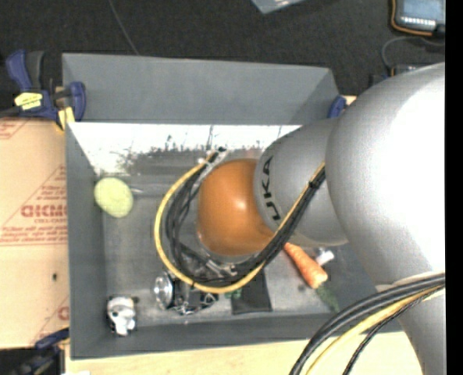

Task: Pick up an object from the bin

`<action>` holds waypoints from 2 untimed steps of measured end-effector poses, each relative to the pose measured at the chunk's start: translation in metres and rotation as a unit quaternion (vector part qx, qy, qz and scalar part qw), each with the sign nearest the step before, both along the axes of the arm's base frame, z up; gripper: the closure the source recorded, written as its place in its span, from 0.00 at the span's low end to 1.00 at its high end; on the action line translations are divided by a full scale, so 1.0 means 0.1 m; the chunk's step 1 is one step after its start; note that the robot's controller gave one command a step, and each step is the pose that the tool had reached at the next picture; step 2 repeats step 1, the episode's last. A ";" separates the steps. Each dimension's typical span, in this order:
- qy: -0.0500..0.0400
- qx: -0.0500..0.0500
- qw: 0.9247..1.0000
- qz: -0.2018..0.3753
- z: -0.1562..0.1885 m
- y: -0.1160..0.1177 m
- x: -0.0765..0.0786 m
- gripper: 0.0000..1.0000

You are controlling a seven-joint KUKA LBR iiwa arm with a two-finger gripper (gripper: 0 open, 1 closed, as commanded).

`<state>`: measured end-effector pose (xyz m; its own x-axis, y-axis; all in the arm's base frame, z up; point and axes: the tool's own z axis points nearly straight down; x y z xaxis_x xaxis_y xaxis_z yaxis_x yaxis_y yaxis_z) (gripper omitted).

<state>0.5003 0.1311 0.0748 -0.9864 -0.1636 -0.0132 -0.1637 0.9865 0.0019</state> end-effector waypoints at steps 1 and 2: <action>0.000 0.000 1.000 0.000 0.00 0.00 0.00 1.00; 0.000 0.000 1.000 0.000 0.00 0.00 0.00 1.00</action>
Offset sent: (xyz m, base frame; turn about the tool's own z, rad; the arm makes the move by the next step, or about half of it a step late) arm 0.0000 0.0000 0.0000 0.0000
